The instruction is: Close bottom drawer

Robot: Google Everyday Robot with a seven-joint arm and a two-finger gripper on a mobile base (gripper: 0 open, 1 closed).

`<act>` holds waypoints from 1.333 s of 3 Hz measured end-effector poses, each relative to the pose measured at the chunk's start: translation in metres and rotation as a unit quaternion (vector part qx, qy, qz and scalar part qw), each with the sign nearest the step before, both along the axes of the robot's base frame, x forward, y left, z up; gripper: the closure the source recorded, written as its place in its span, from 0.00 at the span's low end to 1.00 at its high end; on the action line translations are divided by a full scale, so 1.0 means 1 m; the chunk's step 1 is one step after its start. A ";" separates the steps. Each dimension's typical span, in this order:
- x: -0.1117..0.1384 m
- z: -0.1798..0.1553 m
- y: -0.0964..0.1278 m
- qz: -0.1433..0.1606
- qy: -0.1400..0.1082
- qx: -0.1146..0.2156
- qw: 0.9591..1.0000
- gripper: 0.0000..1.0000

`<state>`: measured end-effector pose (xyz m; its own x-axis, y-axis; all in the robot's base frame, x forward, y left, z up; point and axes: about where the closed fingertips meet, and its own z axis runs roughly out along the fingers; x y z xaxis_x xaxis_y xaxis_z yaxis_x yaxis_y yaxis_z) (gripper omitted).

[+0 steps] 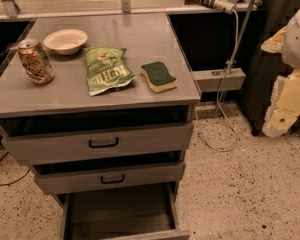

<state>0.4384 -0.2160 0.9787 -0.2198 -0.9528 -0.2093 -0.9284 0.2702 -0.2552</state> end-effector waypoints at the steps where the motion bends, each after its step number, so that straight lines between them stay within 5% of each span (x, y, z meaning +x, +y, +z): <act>1: 0.000 0.000 0.000 0.000 0.000 0.000 1.000 0.00; 4: 0.000 0.000 0.000 0.000 0.000 0.000 1.000 0.65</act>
Offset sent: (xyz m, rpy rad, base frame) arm 0.0000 0.0000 0.0000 0.0000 0.0000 0.0000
